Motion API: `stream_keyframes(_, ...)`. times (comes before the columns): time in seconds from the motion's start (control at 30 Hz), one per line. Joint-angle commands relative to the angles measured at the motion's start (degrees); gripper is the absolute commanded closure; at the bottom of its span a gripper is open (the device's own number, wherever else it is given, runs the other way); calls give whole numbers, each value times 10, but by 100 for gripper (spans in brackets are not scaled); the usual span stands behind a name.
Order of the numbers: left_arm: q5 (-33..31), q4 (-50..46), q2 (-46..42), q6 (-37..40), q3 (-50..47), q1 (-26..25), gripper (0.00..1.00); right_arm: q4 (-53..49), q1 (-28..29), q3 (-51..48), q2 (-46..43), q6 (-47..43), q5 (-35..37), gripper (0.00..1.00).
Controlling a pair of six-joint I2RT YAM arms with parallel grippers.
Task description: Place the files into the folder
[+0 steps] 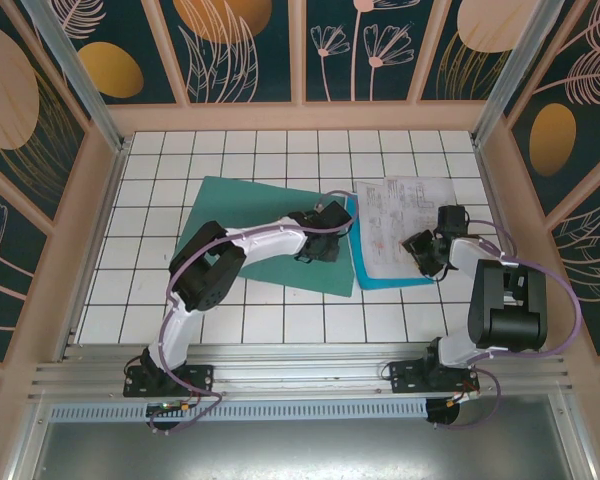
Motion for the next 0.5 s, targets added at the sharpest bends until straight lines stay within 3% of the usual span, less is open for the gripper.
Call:
stream_keyframes(0.0,30,-48,27,-16,10,-3,74,-53,6,5,-14,-5,10,48)
stream_keyframes(0.2,57,-44,36,-51,49,-2,67,-98,4,25,-73,-10,46,37)
stream_keyframes(0.47,104,-31,23,-73,118,6,56,-99,-8,-42,-139,10,57,35)
